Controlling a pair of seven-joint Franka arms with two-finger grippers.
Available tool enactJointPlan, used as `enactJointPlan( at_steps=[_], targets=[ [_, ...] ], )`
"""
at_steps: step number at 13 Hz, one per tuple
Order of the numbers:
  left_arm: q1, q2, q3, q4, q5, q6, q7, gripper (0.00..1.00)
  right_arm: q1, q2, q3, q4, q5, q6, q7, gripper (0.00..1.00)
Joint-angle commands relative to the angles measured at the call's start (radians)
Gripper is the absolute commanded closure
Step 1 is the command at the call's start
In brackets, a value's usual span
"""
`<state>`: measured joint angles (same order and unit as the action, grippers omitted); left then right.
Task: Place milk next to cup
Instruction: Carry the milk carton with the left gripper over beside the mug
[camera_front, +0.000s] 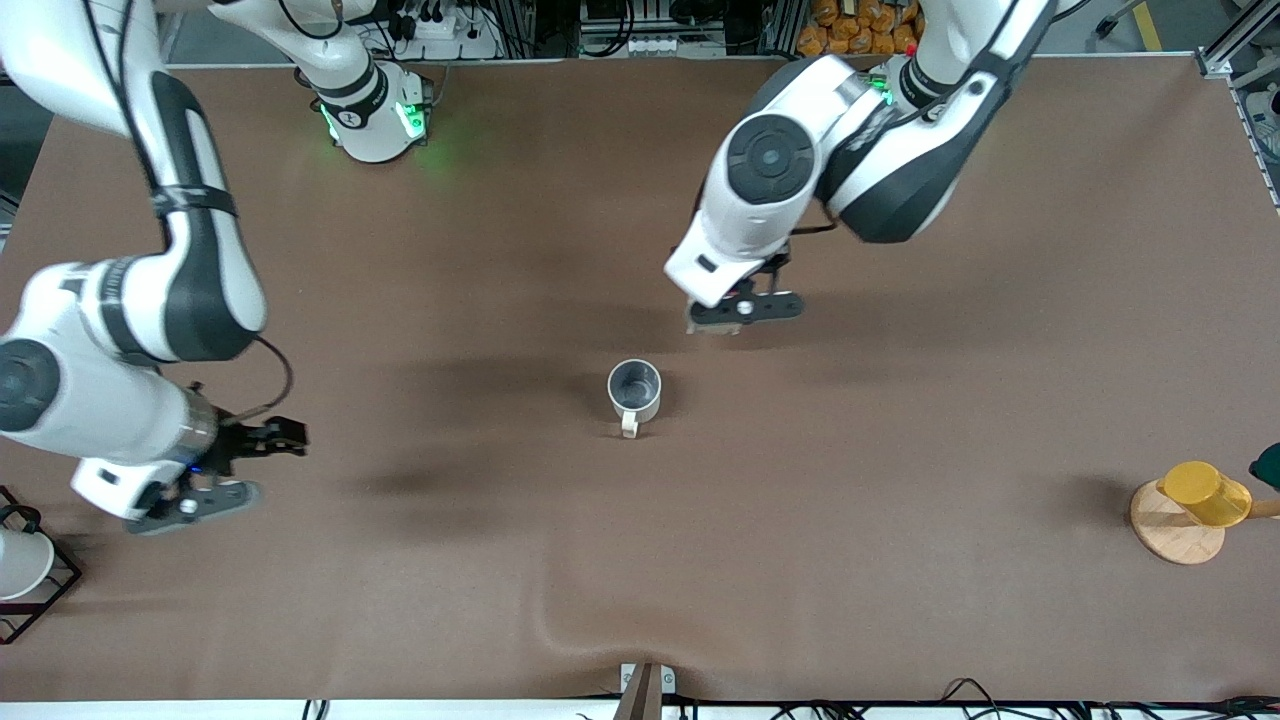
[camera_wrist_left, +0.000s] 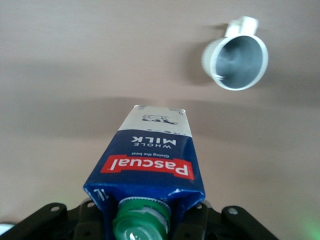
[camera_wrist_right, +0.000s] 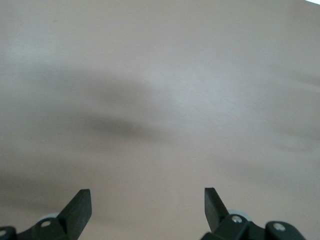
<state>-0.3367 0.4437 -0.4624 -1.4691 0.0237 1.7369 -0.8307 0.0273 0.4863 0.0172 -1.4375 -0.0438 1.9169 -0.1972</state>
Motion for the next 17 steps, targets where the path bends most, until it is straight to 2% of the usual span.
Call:
enactJointPlan(
  at_steps=[1,3,5,6,8,12,16,17],
  targets=[
    [-0.076,0.065,0.014,0.041,0.03,0.052,-0.034,0.54,-0.05,-0.19,0.018,-0.227,0.004,0.057,0.01,0.0],
    [-0.093,0.107,0.014,0.096,0.029,0.059,-0.015,0.55,-0.087,-0.239,0.018,-0.225,0.004,0.001,0.012,0.0],
    [-0.123,0.173,0.016,0.157,0.03,0.067,-0.013,0.56,-0.087,-0.332,0.016,-0.225,0.002,-0.106,0.106,0.0],
    [-0.149,0.185,0.039,0.162,0.032,0.076,-0.03,0.56,-0.084,-0.374,0.017,-0.225,0.002,-0.177,0.178,0.0],
    [-0.221,0.196,0.137,0.162,0.022,0.104,-0.062,0.56,-0.087,-0.446,0.017,-0.225,0.002,-0.293,0.223,0.0],
    [-0.231,0.228,0.151,0.162,0.021,0.173,-0.079,0.56,-0.084,-0.534,0.015,-0.221,0.004,-0.373,0.225,0.0],
    [-0.246,0.271,0.162,0.162,0.027,0.211,-0.068,0.52,-0.086,-0.564,0.001,-0.204,0.028,-0.403,0.229,0.0],
    [-0.245,0.277,0.162,0.162,0.027,0.216,-0.071,0.49,-0.096,-0.566,-0.002,-0.201,0.059,-0.429,0.228,0.0]
  ],
)
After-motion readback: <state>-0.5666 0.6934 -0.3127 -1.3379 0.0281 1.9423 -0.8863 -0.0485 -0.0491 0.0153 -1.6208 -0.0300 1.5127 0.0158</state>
